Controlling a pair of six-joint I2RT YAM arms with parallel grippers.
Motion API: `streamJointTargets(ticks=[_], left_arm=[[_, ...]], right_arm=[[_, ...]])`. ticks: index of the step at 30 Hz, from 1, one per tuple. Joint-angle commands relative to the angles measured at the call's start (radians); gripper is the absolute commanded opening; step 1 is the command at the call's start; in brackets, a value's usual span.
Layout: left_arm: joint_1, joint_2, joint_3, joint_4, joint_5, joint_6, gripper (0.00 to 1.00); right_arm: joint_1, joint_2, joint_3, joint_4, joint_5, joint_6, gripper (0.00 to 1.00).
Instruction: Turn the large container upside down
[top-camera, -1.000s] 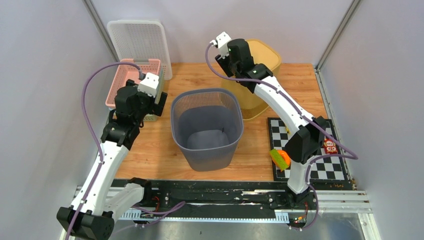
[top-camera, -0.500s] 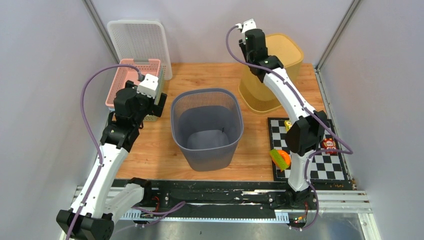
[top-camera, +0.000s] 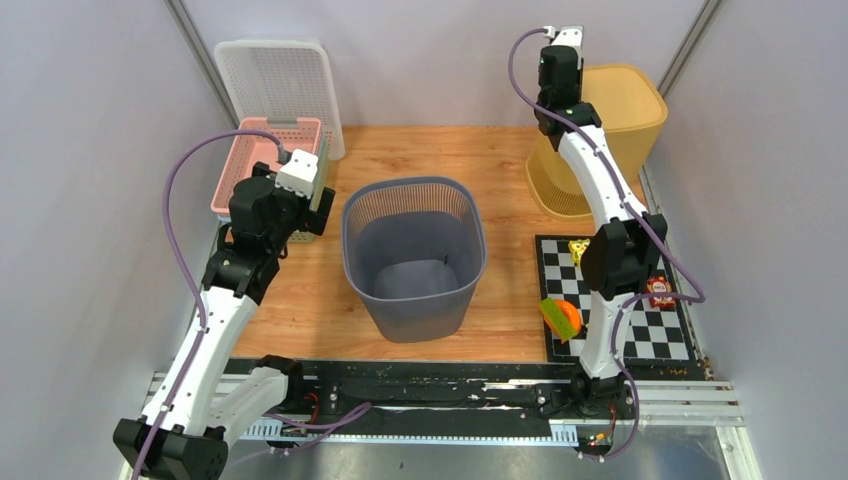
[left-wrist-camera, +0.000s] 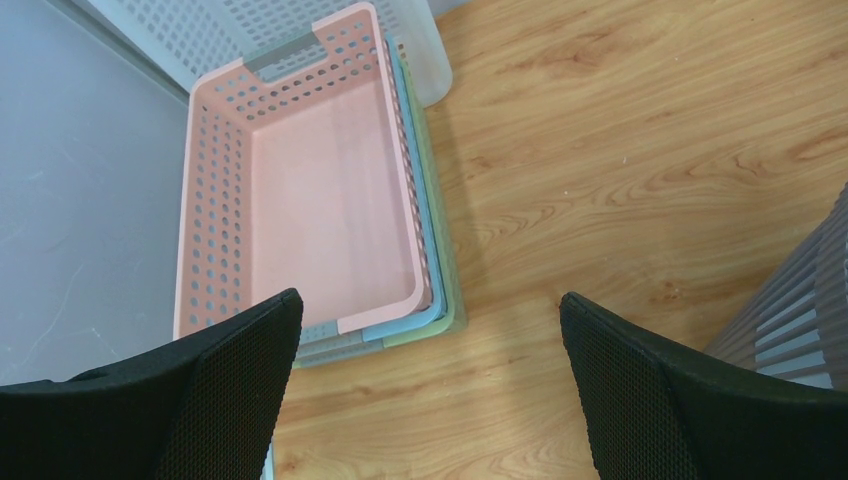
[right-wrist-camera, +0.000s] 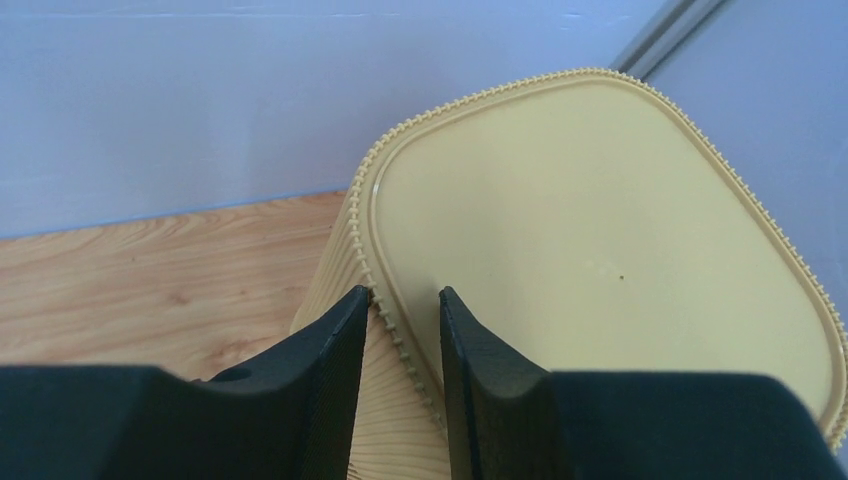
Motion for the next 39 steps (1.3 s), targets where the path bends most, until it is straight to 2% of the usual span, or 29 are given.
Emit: streamJointTargets(ticks=[1, 5, 13, 19, 23, 25, 29, 31, 34, 36, 39], left_arm=[[0.009, -0.001, -0.007, 0.022, 0.008, 0.012, 1.00], [0.009, 0.004, -0.004, 0.020, 0.005, 0.015, 1.00], [0.009, 0.020, 0.003, 0.018, 0.004, 0.015, 1.00], [0.009, 0.019, -0.001, 0.018, 0.001, 0.016, 1.00], [0.009, 0.016, -0.003, 0.017, 0.000, 0.017, 1.00], [0.009, 0.016, -0.005, 0.016, 0.002, 0.016, 1.00], [0.009, 0.016, -0.003, 0.016, 0.006, 0.014, 1.00], [0.009, 0.012, -0.002, 0.014, 0.010, 0.011, 1.00], [0.009, 0.001, -0.004, 0.010, 0.016, 0.009, 1.00], [0.009, -0.004, -0.003, 0.009, 0.022, 0.010, 1.00], [0.009, -0.005, 0.000, 0.008, 0.029, 0.006, 1.00]], right_arm=[[-0.049, 0.055, 0.020, -0.069, 0.096, 0.059, 0.33], [-0.066, 0.068, 0.033, -0.062, 0.101, 0.059, 0.32], [-0.090, 0.083, 0.068, -0.058, 0.123, 0.162, 0.27], [-0.088, 0.135, 0.133, -0.067, 0.065, 0.199, 0.27], [-0.088, 0.139, 0.166, -0.081, -0.072, 0.199, 0.36], [-0.088, 0.115, 0.177, -0.089, -0.157, 0.169, 0.47], [-0.090, -0.009, 0.137, -0.094, -0.348, 0.049, 0.61], [-0.089, -0.109, 0.065, -0.091, -0.454, -0.072, 0.69], [-0.091, -0.296, -0.095, -0.081, -0.598, -0.340, 0.80], [-0.091, -0.396, -0.213, -0.082, -0.651, -0.514, 0.85], [-0.094, -0.499, -0.351, -0.097, -0.611, -0.716, 0.89]])
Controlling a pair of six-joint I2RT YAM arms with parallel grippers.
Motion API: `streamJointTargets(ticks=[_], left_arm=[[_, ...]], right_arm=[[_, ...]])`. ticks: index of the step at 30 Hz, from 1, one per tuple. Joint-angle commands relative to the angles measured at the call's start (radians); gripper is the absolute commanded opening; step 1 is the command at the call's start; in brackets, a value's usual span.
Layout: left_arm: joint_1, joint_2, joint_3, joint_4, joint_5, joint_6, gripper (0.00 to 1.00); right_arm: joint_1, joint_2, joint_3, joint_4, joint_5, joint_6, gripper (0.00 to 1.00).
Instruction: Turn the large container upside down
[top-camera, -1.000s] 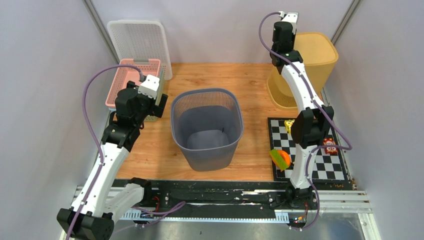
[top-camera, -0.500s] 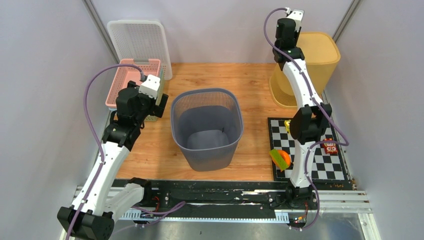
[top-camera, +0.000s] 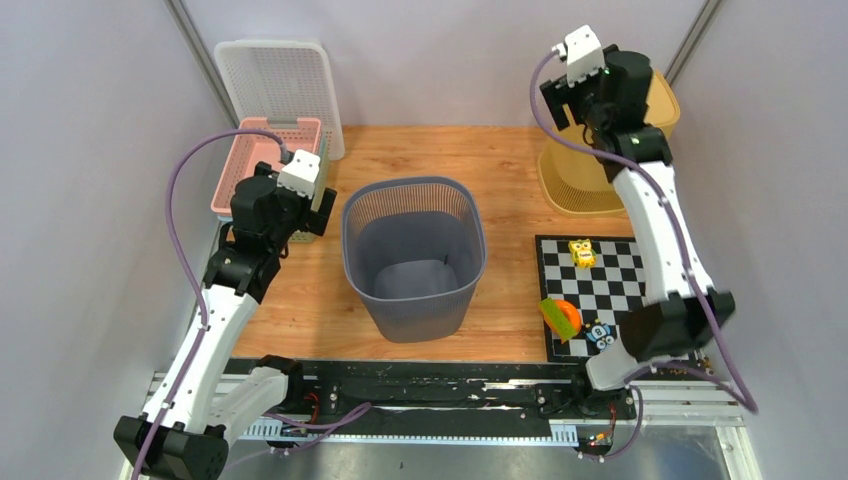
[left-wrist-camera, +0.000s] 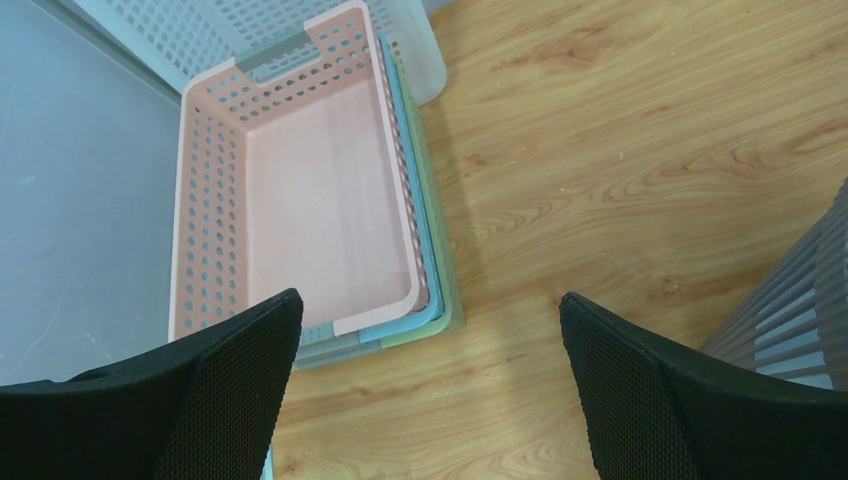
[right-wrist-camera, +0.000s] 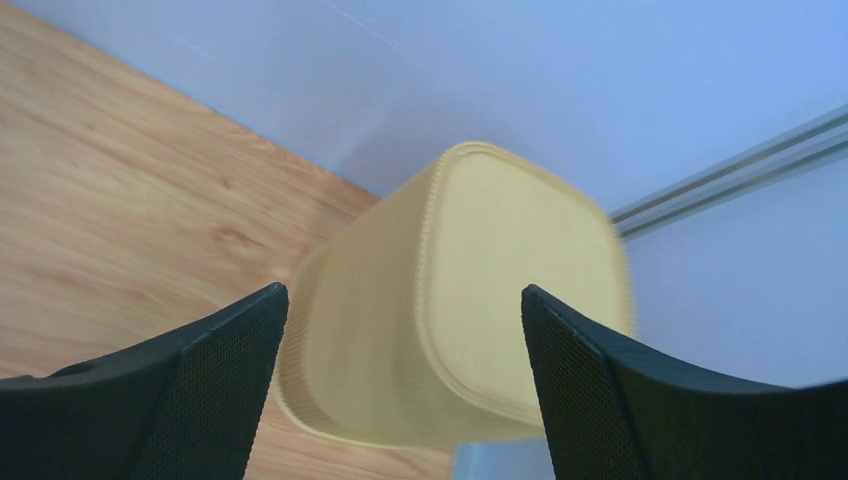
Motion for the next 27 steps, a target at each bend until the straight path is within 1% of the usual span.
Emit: streamJointTargets(ticks=[1, 6, 11, 12, 15, 20, 27], left_arm=[[0.009, -0.015, 0.001, 0.008, 0.021, -0.002, 1.00], [0.009, -0.015, -0.002, 0.002, 0.026, -0.004, 1.00], [0.009, -0.012, -0.003, -0.001, 0.028, -0.006, 1.00], [0.009, -0.011, -0.004, -0.001, 0.028, -0.006, 1.00], [0.009, -0.007, -0.006, -0.001, 0.025, -0.007, 1.00], [0.009, -0.002, -0.007, 0.000, 0.021, -0.007, 1.00], [0.009, 0.002, -0.009, 0.004, 0.018, -0.007, 1.00]], right_arm=[[-0.018, -0.157, -0.164, -0.035, -0.070, -0.429, 0.89], [-0.080, -0.225, -0.253, -0.141, -0.079, -0.612, 0.91], [-0.142, -0.223, -0.254, -0.241, -0.123, -0.717, 0.91], [-0.173, -0.212, -0.252, -0.245, -0.127, -0.727, 0.91], [-0.193, -0.173, -0.235, -0.234, -0.117, -0.736, 0.91], [-0.195, -0.102, -0.195, -0.176, -0.083, -0.726, 0.91], [-0.196, -0.007, -0.125, -0.159, -0.049, -0.713, 0.90]])
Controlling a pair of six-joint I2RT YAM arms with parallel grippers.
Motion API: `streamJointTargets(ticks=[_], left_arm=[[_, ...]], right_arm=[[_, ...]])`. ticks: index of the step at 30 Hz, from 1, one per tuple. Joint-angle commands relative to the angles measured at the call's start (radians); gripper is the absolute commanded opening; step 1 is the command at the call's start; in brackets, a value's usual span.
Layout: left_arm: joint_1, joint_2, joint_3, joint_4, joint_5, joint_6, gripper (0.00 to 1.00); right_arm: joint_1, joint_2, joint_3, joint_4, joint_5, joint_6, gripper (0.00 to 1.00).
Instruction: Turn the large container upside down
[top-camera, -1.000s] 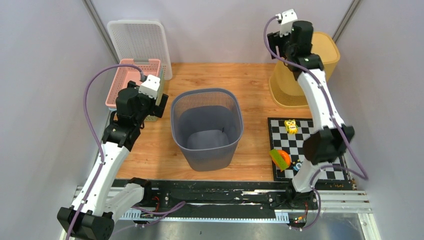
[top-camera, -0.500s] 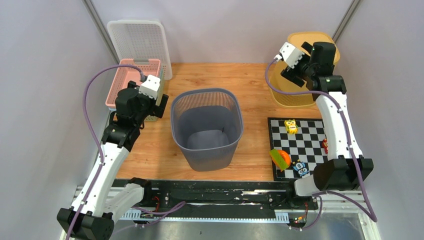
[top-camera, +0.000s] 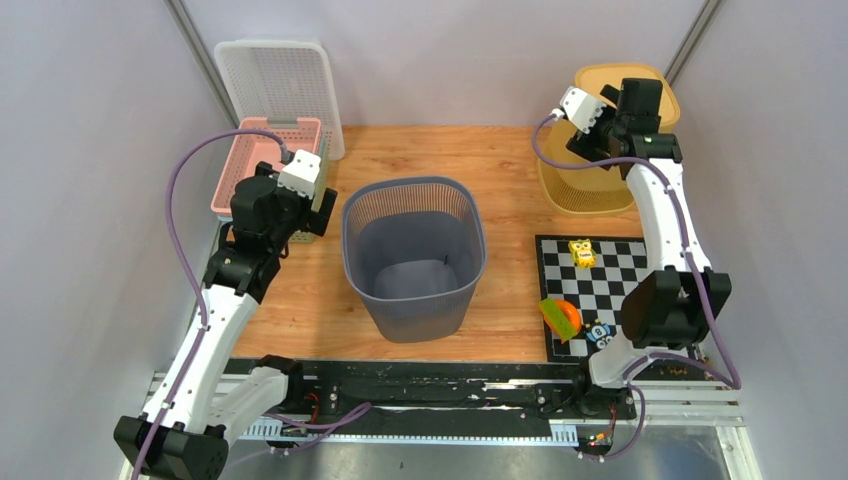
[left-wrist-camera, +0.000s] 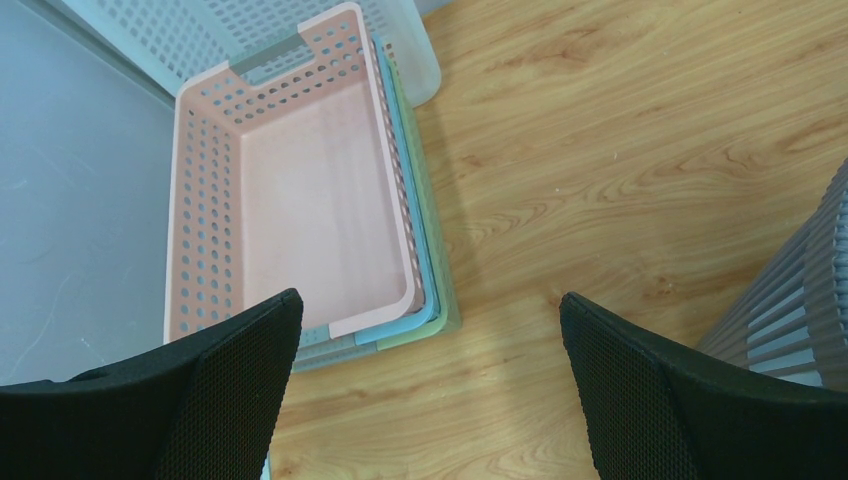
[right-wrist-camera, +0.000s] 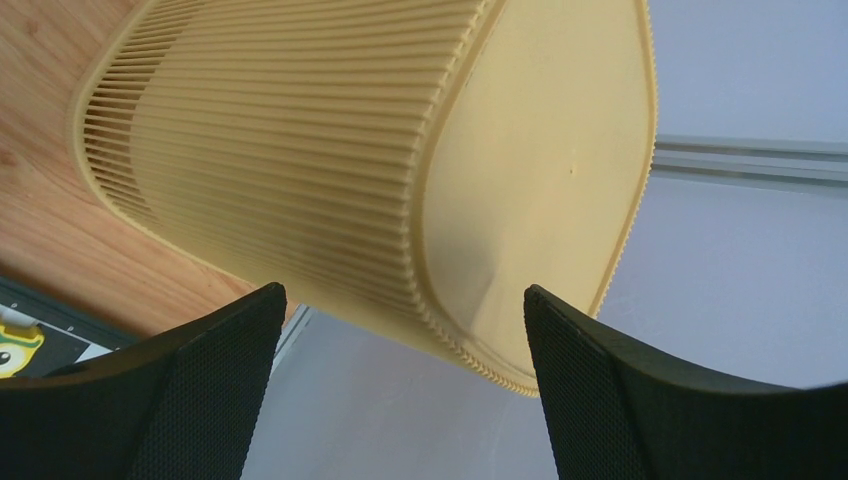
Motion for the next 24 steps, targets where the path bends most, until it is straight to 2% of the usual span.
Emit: streamJointTargets(ticks=[1, 9, 15, 24], left_arm=[[0.009, 0.006, -0.008, 0.005, 0.005, -0.006, 1.00], [0.009, 0.009, -0.008, 0.005, 0.011, -0.007, 1.00], [0.009, 0.010, -0.008, 0.004, 0.015, -0.010, 1.00], [0.009, 0.005, -0.008, 0.003, 0.022, -0.009, 1.00]], right_arm=[[-0.010, 0.043, 0.064, 0.019, 0.027, 0.000, 0.90], [-0.002, 0.110, 0.104, 0.074, 0.048, 0.073, 0.88], [0.021, 0.130, 0.088, 0.148, 0.120, 0.105, 0.88], [0.030, 0.067, 0.053, 0.150, 0.089, 0.137, 0.88]])
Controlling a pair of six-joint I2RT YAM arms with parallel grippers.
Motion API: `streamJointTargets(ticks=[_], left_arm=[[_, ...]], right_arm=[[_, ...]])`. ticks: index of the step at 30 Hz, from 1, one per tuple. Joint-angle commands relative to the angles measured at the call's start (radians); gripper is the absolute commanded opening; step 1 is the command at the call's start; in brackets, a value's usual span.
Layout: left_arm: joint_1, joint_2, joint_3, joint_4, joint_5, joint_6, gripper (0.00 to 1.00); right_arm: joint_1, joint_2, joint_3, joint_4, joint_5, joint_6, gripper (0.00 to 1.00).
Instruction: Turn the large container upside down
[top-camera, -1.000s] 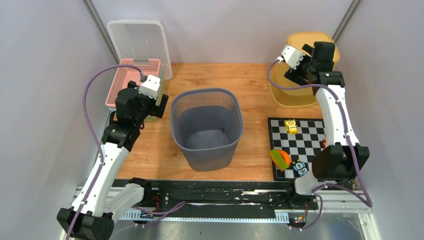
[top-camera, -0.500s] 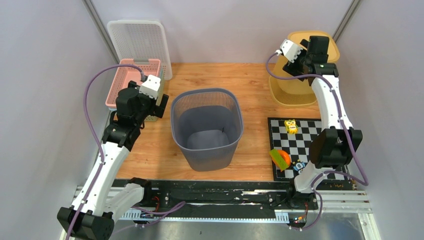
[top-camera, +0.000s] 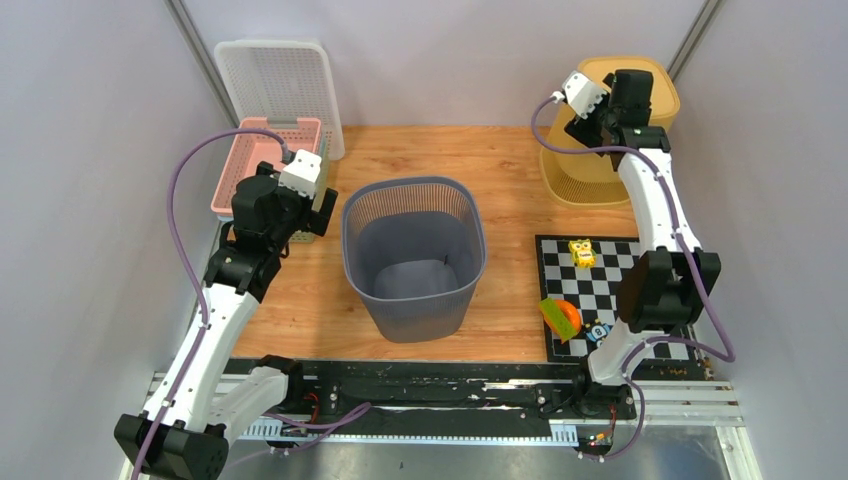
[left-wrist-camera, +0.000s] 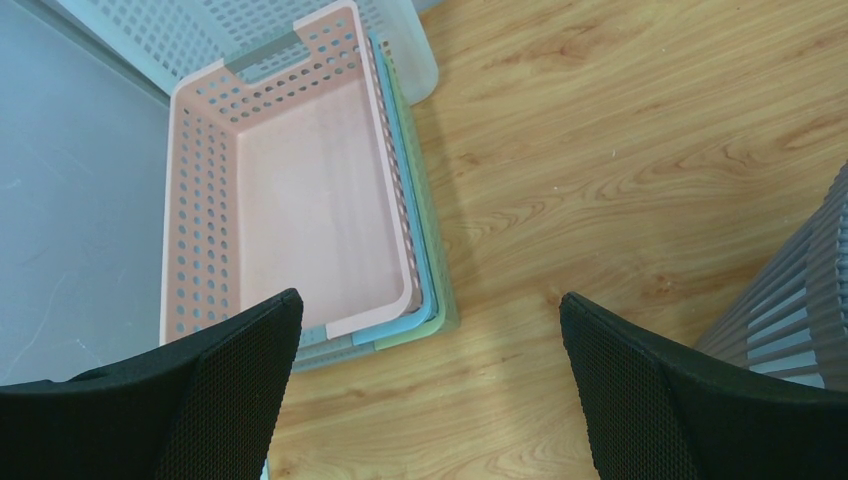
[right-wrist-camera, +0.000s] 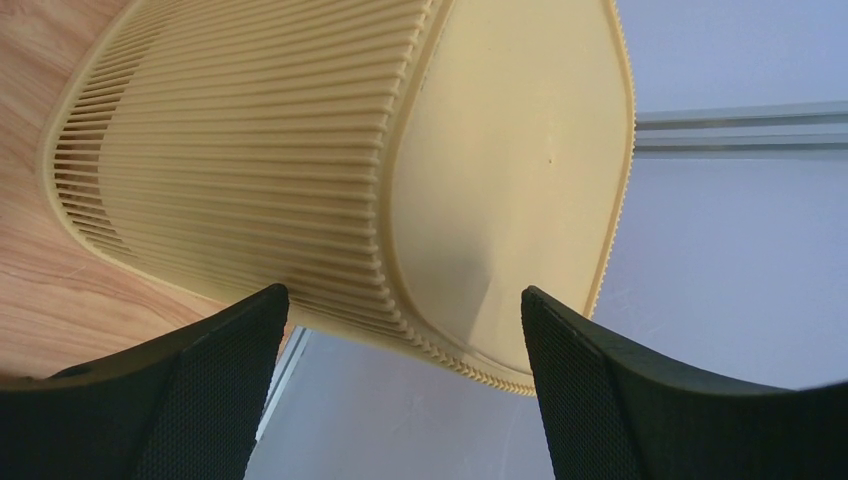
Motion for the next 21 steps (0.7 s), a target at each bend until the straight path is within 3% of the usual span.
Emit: streamJointTargets(ticks=[1, 10, 15, 21], left_arm=[[0.009, -0.001, -0.009, 0.004, 0.019, -0.009, 1.00], [0.009, -0.012, -0.007, -0.006, 0.044, -0.003, 1.00], [0.009, -0.012, -0.009, -0.015, 0.051, 0.002, 1.00], [0.009, -0.009, -0.007, -0.020, 0.056, 0.004, 1.00]], right_arm=[[0.014, -0.069, -0.028, 0.028, -0.014, 0.043, 0.88], [0.147, -0.348, -0.129, -0.145, -0.248, 0.071, 0.89], [0.321, -0.542, -0.210, -0.332, -0.376, 0.000, 0.88], [0.470, -0.659, -0.150, -0.630, -0.594, -0.013, 0.86]])
